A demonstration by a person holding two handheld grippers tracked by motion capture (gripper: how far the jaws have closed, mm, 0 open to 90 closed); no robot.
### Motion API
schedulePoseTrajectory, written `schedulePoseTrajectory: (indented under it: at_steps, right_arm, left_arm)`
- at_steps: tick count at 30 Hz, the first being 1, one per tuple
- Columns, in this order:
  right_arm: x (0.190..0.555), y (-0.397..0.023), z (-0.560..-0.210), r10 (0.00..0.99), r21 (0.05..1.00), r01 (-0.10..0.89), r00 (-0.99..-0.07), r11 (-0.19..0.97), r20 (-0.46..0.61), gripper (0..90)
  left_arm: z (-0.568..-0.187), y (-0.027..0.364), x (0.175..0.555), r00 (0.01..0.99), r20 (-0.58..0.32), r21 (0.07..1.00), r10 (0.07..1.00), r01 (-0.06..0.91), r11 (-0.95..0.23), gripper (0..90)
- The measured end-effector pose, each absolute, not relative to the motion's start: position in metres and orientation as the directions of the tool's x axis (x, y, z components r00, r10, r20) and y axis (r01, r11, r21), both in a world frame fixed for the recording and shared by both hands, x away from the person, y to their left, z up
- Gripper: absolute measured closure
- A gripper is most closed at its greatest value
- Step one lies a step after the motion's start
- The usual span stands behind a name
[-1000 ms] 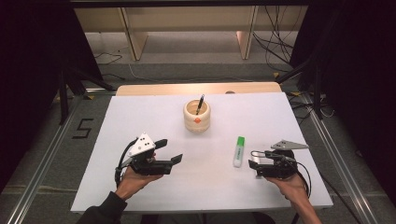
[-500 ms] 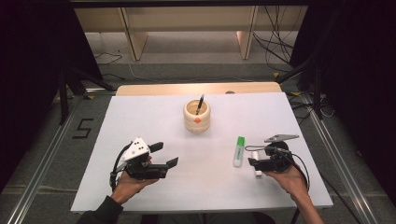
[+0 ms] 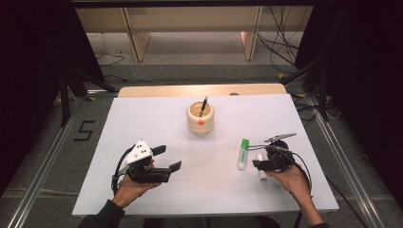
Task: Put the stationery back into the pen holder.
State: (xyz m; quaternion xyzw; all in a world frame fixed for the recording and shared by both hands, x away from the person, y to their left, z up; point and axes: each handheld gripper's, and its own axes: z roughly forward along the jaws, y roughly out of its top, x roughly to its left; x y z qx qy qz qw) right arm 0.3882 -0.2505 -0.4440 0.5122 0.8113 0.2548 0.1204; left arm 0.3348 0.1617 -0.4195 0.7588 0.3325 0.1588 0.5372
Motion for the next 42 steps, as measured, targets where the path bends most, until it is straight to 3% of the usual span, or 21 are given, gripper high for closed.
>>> schedulePoseTrajectory:
  at_steps: [25,42]
  right_arm:
    - [0.397,-0.250,-0.463,0.921,0.457,0.834,-0.383,0.308,0.077,47.3]
    - [0.395,-0.240,-0.464,0.933,0.458,0.832,-0.359,0.315,0.011,56.0]
  left_arm:
    - [-0.422,0.157,0.334,0.738,-0.105,0.911,0.667,0.341,-0.234,18.4]
    - [-0.423,0.157,0.334,0.735,-0.100,0.907,0.670,0.345,-0.243,18.4]
